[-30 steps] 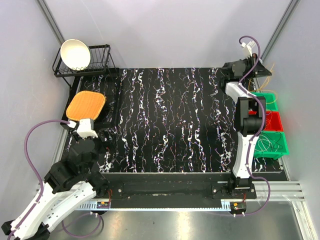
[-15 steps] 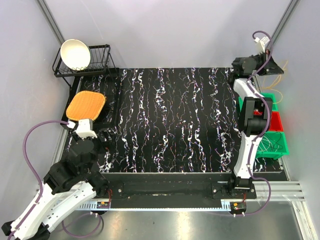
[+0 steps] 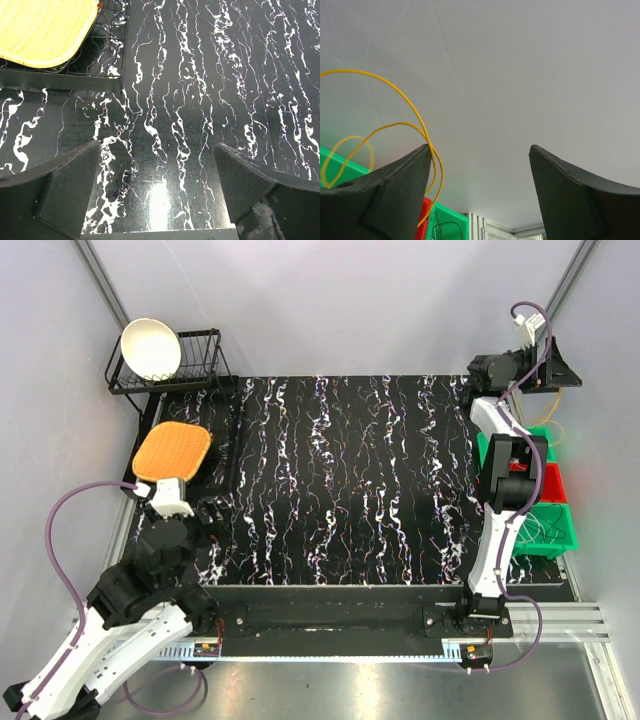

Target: Untangle the cables

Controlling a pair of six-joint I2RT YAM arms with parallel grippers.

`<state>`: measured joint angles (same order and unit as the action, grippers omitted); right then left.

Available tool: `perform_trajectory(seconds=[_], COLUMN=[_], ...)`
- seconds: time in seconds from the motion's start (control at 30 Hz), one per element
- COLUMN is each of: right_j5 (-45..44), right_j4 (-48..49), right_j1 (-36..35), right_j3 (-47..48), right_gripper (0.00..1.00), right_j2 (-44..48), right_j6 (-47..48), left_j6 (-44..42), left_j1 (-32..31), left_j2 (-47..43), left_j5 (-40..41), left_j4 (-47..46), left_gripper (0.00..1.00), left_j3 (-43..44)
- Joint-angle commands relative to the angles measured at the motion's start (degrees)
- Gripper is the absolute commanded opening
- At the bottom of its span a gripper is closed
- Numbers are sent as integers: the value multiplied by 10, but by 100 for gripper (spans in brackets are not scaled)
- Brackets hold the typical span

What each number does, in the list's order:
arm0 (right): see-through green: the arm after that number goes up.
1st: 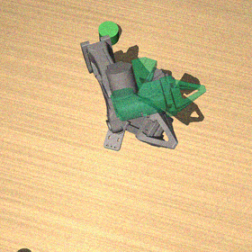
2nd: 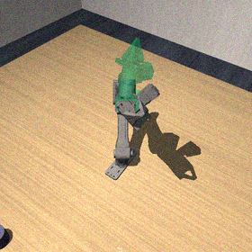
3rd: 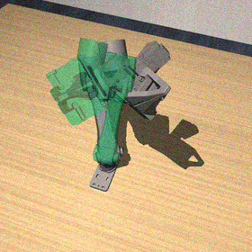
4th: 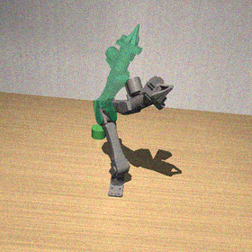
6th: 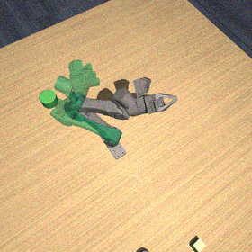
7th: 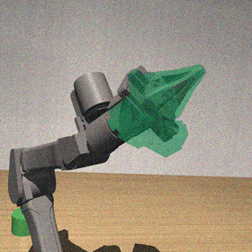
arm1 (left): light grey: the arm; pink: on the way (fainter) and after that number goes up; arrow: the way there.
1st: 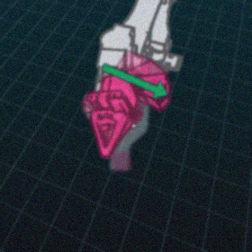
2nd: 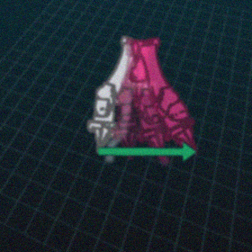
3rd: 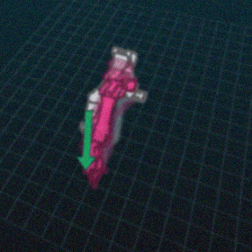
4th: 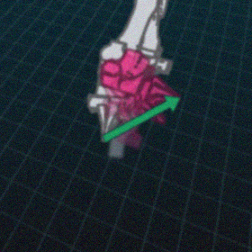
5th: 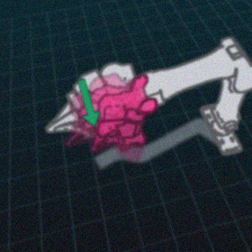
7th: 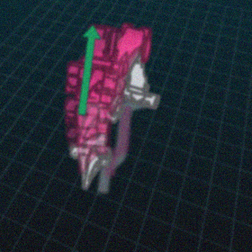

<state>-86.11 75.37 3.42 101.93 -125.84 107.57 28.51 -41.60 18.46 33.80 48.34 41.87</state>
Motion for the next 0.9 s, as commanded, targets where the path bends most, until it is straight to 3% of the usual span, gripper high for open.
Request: perform_trajectory(seconds=[0.0,0.03,0.1,0.37,0.57,0.67,0.87], right_j5=[-116,-116,-118,-119,-118,-119,-119], right_j4=[152,152,152,152,152,152,152], right_j1=[-11,-11,-11,0,-1,-1,-3], right_j3=[16,8,-8,-125,-132,-107,-170], right_gripper=[89,96,100,100,100,100,100], right_j2=[26,29,39,76,105,104,147], right_j6=[-4,-10,-47,-293,-418,-430,-570], left_j6=[-6,-7,-7,-7,-7,-7,-5], left_j1=[2,1,1,1,1,2,1], left_j2=[-7,-8,-10,-5,-15,-16,-25], left_j5=[3,3,4,-1,1,2,4], left_j4=[-25,-24,-24,-24,-24,-24,-24], left_gripper=[99,99,99,99,99,99,99], left_j3=[3,2,3,3,2,2,1])
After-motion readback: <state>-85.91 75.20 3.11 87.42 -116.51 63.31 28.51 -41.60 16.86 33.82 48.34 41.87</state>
